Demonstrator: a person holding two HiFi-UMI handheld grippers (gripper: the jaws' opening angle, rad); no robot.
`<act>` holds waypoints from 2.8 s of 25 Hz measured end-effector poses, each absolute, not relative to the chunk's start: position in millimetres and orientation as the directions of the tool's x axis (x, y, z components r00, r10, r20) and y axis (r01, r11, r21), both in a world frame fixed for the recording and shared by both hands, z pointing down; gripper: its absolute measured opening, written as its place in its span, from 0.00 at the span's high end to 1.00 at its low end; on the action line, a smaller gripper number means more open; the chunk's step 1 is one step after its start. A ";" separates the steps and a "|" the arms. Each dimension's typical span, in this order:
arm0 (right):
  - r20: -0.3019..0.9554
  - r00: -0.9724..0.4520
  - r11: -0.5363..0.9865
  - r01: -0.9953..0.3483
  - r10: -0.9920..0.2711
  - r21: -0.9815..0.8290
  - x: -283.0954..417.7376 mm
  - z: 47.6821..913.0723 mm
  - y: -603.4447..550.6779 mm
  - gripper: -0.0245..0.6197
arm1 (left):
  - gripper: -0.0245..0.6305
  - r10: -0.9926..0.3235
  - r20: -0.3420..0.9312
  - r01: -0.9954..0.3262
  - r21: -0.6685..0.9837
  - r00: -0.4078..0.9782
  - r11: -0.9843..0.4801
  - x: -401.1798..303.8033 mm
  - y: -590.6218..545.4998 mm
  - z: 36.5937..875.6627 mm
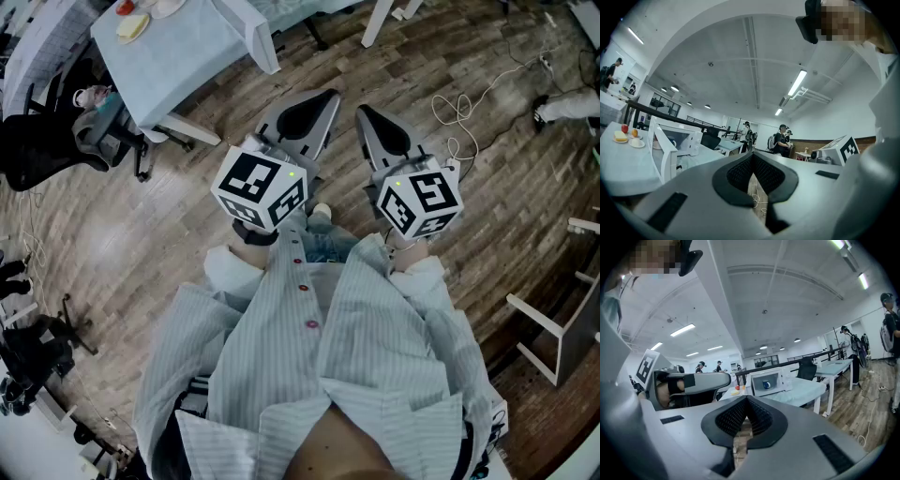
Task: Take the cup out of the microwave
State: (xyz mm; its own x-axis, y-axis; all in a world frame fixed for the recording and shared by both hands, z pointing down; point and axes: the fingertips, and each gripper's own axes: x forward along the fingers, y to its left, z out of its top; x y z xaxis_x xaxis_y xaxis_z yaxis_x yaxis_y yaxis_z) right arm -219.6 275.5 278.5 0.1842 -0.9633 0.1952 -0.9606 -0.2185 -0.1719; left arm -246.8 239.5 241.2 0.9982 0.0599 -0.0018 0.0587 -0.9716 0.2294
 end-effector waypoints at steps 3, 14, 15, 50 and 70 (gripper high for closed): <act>0.188 0.190 -0.222 -0.960 -0.964 -0.170 -218.4 276.9 280.9 0.91 | 0.95 0.066 -0.004 0.066 0.227 0.998 -0.972 -244.8 246.4 240.7; 0.185 0.198 -0.229 -0.960 -0.963 -0.161 -216.5 278.8 298.8 0.91 | 0.95 0.073 -0.006 0.072 0.244 0.997 -0.967 -243.1 266.7 248.5; 0.186 0.201 -0.232 -0.959 -0.962 -0.161 -216.0 279.9 301.4 0.91 | 0.95 0.076 -0.004 0.075 0.245 0.997 -0.967 -242.3 269.3 249.9; 0.220 0.176 -0.224 -0.951 -0.959 -0.215 3.2 301.2 140.8 0.91 | 0.95 0.036 0.038 0.025 0.263 0.999 -0.965 -19.9 106.6 270.3; 0.257 -0.002 -0.055 -0.975 -0.966 -0.216 79.2 315.6 62.5 0.91 | 0.95 -0.120 0.012 -0.118 0.290 0.993 -0.950 64.4 48.9 276.6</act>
